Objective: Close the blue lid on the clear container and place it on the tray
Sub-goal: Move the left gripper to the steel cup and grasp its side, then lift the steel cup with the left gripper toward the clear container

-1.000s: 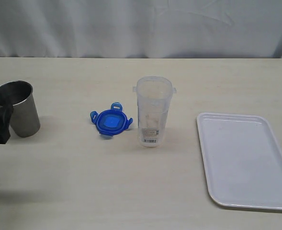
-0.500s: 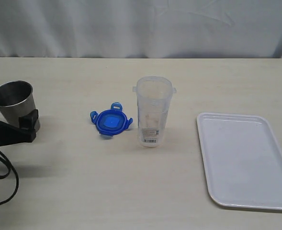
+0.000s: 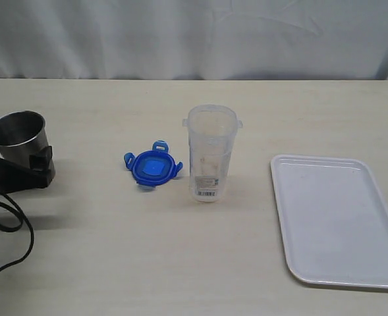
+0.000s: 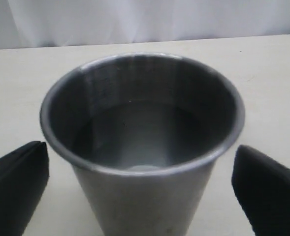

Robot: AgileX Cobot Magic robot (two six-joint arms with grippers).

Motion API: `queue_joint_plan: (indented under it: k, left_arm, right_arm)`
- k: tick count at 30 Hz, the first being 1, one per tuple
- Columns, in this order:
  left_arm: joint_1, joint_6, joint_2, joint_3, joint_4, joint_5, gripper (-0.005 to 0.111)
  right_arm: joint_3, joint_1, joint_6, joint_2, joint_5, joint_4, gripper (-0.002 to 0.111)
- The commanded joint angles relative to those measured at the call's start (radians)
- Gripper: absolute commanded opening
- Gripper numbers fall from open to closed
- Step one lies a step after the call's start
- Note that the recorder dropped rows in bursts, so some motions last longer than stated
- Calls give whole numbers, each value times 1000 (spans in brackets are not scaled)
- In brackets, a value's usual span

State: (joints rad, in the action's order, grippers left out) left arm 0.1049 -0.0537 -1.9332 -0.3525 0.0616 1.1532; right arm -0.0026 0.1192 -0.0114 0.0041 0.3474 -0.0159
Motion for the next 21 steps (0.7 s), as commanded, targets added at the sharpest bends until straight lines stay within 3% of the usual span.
queue_joint_plan:
  k: [1, 15, 21]
  left_arm:
    - [-5, -2, -47, -33, 14, 20, 101]
    - [-5, -2, -133, -125, 11, 4, 101]
    - [-5, -2, -133, -168, 11, -71, 101]
  right_arm:
    - [3, -6, 4, -4, -2, 1, 4]
    - [3, -6, 4, -4, -2, 1, 4]
    - [3, -6, 4, -4, -2, 1, 4]
